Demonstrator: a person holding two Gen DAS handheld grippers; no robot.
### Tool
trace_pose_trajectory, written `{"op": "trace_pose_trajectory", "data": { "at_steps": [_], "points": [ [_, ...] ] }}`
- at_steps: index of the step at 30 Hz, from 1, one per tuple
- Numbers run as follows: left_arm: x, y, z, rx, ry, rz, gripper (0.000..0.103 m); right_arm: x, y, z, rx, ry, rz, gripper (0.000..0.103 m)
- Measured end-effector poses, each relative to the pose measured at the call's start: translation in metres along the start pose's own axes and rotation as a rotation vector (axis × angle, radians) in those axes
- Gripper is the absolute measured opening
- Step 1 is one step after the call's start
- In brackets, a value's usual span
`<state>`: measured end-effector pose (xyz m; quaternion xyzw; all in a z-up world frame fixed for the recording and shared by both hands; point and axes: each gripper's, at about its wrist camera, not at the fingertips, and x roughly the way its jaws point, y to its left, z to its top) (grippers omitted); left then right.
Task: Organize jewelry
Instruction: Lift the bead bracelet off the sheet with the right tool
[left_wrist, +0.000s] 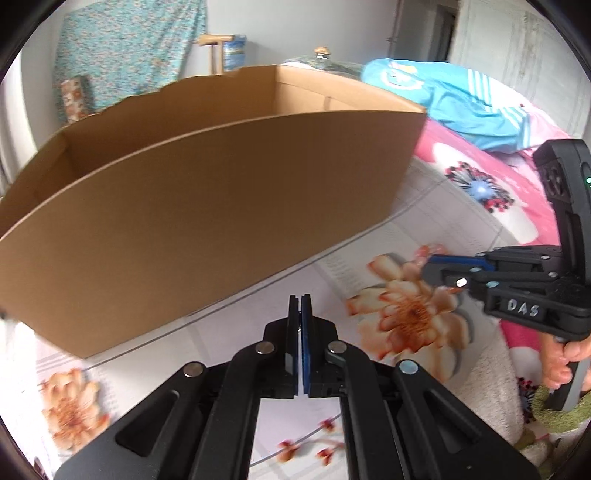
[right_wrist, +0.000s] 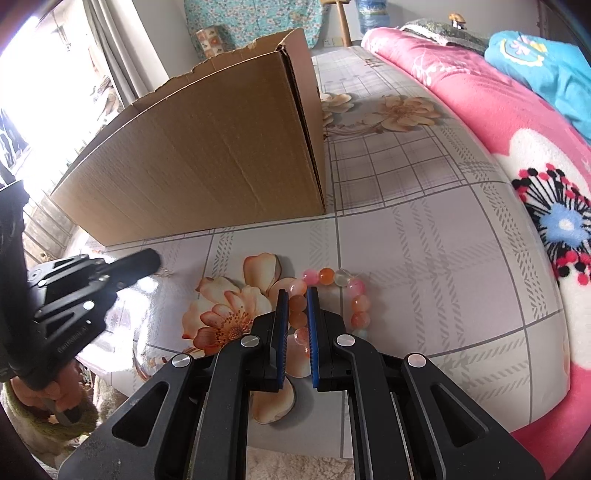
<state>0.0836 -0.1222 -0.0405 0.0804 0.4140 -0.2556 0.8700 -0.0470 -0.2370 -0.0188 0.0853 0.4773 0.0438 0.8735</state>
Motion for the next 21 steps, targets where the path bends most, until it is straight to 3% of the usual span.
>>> {"op": "trace_pose_trajectory", "data": {
  "at_steps": [8, 21],
  "points": [
    [-0.010, 0.022, -0.017, -0.064, 0.012, 0.044, 0.001, 0.004, 0.011, 0.005, -0.043, 0.013, -0.053, 0.008],
    [-0.003, 0.019, -0.022, -0.037, 0.005, 0.113, 0.001, 0.016, 0.034, 0.015, -0.108, 0.045, -0.113, 0.009]
  ]
}}
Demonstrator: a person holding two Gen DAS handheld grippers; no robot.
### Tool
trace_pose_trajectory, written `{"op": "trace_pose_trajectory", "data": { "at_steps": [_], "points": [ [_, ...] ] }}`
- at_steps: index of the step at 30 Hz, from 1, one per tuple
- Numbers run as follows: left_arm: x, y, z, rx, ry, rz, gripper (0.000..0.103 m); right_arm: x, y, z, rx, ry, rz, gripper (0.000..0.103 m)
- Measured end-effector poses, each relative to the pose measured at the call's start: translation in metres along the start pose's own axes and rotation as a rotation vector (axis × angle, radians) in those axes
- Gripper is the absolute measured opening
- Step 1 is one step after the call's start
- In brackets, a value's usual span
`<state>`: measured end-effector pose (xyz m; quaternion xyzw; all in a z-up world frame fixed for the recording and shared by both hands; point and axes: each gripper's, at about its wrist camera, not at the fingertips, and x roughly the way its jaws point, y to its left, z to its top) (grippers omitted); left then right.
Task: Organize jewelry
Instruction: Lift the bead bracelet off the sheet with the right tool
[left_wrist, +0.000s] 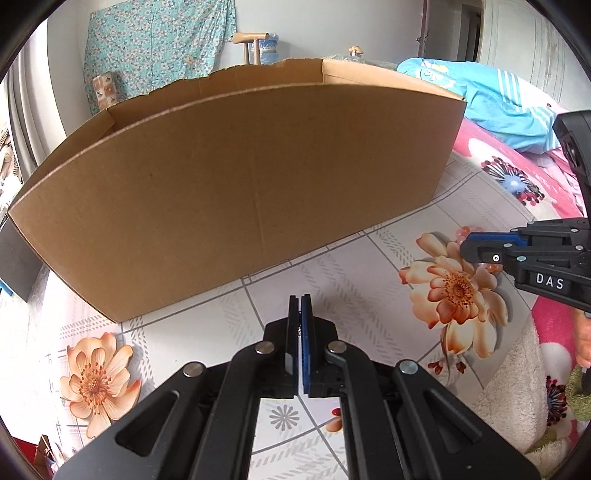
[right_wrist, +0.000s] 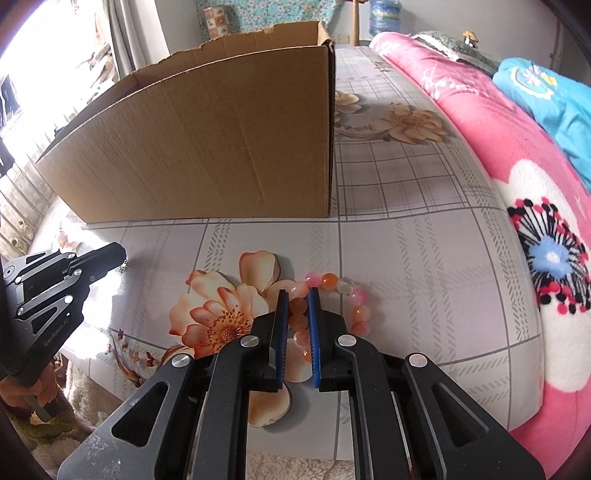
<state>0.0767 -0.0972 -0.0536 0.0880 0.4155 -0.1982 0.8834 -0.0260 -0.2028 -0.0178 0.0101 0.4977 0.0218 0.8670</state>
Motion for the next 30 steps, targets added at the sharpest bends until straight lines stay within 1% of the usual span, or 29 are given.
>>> {"op": "trace_pose_trajectory", "data": {
  "at_steps": [7, 15, 20, 30],
  "points": [
    [0.002, 0.002, 0.001, -0.010, 0.002, 0.007, 0.001, 0.005, 0.014, 0.003, -0.041, 0.011, -0.049, 0.009],
    [0.005, 0.000, 0.005, -0.030, 0.009, 0.004, 0.001, 0.008, 0.024, 0.007, -0.049, 0.019, -0.068, 0.008],
    [0.005, 0.001, 0.006, -0.034, 0.013, 0.002, 0.001, 0.008, 0.025, 0.010, -0.026, 0.017, -0.038, 0.008],
    [0.005, 0.002, 0.006, -0.044, 0.017, 0.000, 0.001, 0.012, 0.022, 0.017, 0.061, 0.020, 0.094, 0.007]
  ]
}}
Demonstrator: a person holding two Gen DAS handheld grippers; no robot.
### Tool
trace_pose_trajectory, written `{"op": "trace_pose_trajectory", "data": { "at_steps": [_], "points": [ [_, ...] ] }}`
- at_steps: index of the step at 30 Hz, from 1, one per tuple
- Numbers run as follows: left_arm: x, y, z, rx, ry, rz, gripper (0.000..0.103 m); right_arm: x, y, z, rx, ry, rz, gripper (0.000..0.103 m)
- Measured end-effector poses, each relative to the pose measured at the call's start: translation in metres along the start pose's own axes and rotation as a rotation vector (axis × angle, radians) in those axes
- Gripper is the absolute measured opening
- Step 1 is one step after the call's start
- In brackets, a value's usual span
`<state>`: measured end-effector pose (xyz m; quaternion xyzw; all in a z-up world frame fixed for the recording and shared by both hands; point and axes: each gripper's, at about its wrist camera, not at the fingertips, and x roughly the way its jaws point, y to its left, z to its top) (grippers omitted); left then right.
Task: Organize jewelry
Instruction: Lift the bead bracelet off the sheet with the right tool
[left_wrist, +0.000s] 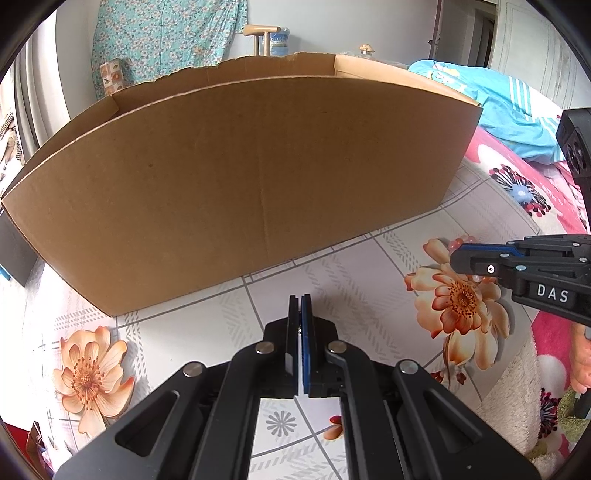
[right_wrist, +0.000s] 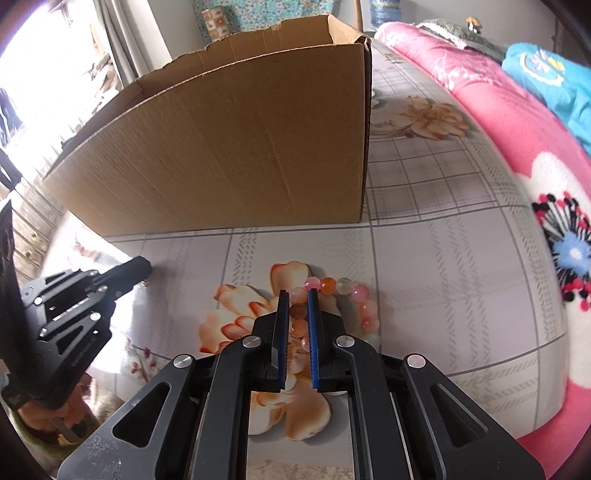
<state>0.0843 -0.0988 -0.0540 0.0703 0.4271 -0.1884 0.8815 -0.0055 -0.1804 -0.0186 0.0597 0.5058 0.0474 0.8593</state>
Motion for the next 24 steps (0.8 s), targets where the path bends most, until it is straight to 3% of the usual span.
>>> {"op": "trace_pose_trajectory", "data": {
  "at_steps": [24],
  "points": [
    [-0.005, 0.001, 0.000, -0.002, -0.012, 0.002, 0.001, -0.015, -0.049, 0.004, 0.194, -0.049, 0.329, 0.007]
  ]
}}
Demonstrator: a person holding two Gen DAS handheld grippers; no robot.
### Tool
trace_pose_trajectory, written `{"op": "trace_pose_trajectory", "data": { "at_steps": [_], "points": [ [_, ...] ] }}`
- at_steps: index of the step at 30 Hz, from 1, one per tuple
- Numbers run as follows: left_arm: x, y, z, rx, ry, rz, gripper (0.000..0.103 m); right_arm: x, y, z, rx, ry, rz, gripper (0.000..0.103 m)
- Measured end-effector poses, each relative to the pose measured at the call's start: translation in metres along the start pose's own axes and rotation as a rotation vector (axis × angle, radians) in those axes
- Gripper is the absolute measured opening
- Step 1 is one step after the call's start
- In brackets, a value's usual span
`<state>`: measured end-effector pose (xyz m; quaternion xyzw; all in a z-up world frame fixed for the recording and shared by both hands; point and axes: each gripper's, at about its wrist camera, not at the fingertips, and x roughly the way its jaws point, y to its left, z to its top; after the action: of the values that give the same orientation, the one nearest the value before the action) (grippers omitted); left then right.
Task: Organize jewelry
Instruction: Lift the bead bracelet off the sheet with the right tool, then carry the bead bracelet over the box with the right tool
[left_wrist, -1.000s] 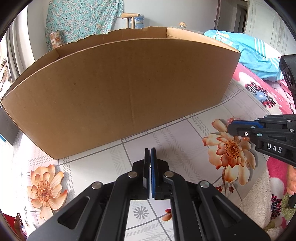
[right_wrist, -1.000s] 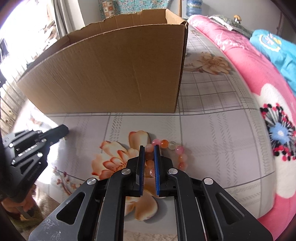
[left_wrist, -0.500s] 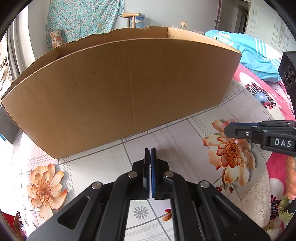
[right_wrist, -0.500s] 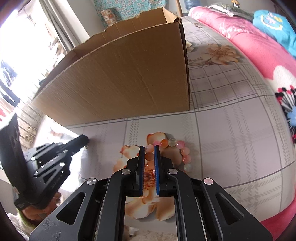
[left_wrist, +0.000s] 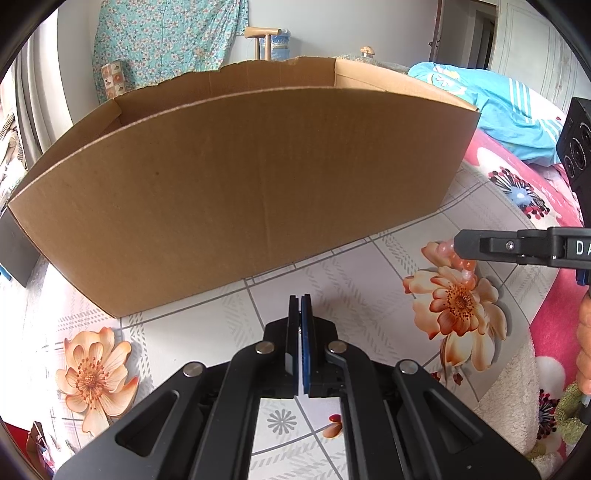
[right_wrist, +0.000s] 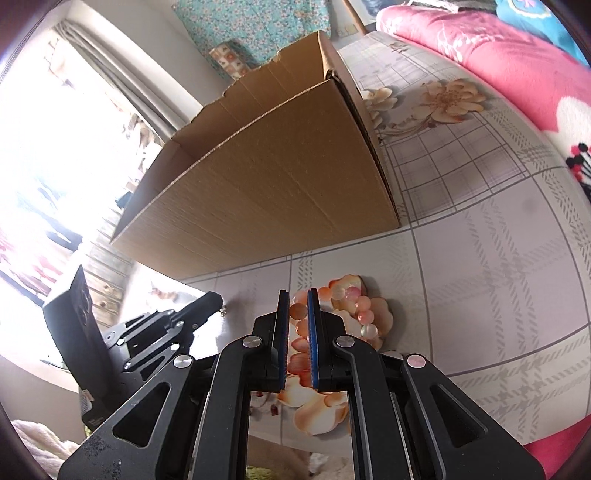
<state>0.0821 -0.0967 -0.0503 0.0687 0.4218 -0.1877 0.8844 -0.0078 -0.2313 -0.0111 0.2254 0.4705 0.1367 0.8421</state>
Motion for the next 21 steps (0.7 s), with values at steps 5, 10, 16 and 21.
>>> {"op": "trace_pose_trajectory", "data": {
  "at_steps": [5, 10, 16, 21],
  "points": [
    [-0.007, -0.001, 0.000, 0.001, -0.012, 0.005, 0.001, -0.010, -0.009, -0.003, 0.021, -0.011, 0.042, 0.007],
    [-0.016, -0.004, 0.002, 0.007, -0.031, 0.017, 0.001, -0.013, -0.001, -0.011, 0.029, -0.033, 0.081, 0.007],
    [-0.029, -0.009, 0.003, 0.022, -0.054, 0.036, 0.001, -0.017, -0.010, -0.013, 0.029, -0.055, 0.112, 0.007],
    [-0.039, -0.016, 0.004, 0.044, -0.072, 0.058, 0.001, -0.022, -0.017, -0.016, 0.046, -0.073, 0.153, 0.007]
  ]
}}
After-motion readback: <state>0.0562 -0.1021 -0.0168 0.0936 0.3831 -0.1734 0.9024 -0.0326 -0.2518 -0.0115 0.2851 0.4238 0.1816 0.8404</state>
